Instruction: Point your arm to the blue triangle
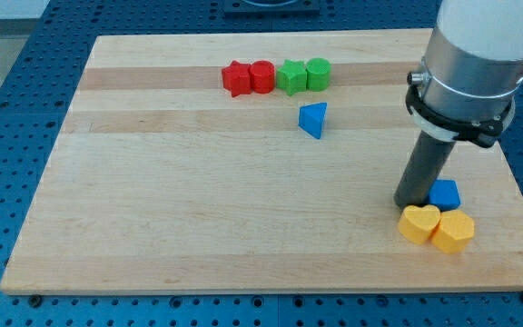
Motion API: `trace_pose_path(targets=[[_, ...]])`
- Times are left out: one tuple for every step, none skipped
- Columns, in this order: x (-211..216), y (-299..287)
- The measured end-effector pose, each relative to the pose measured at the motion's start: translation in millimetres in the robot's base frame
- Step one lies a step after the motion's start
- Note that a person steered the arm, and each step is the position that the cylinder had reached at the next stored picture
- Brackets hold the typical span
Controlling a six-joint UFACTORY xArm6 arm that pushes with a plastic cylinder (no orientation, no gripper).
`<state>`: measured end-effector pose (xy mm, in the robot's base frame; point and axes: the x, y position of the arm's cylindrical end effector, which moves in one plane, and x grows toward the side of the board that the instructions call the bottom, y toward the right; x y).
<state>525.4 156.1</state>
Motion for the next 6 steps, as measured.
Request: trace_pose_path(targets=[[-6, -34], [-13, -71], [-33, -107], [-63, -136], [-94, -154], [-126, -157]])
